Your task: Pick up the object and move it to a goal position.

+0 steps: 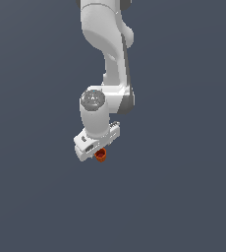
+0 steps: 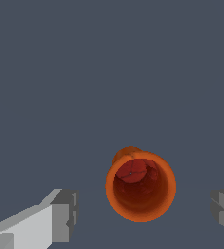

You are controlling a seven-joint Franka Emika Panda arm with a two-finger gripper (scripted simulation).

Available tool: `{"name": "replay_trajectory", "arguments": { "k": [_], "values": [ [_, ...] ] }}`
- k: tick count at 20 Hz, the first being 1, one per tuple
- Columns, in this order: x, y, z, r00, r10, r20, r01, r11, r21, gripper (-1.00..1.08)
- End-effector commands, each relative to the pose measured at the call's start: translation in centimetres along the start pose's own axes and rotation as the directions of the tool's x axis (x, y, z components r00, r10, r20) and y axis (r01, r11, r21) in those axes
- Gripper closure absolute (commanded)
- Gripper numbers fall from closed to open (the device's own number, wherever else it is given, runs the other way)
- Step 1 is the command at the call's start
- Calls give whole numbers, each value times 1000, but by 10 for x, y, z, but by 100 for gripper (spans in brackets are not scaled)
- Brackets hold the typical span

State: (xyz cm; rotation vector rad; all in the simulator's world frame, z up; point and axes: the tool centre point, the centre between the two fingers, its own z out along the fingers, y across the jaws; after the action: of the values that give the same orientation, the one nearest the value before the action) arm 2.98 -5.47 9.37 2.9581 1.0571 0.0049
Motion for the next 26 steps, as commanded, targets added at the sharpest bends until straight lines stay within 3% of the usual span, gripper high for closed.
{"name": "replay_trajectory", "arguments": {
  "k": [1, 10, 24, 25, 26],
  "values": [
    [-2, 2, 3, 1000, -23, 2, 23, 1000, 1, -92],
    [-3, 3, 9, 999, -34, 3, 34, 999, 2, -92],
    [-3, 3, 56, 999, -38, 3, 38, 999, 1, -92],
    [-3, 3, 56, 999, -38, 3, 38, 999, 1, 108],
    [-3, 3, 56, 999, -38, 3, 38, 999, 1, 108]
  ]
}}
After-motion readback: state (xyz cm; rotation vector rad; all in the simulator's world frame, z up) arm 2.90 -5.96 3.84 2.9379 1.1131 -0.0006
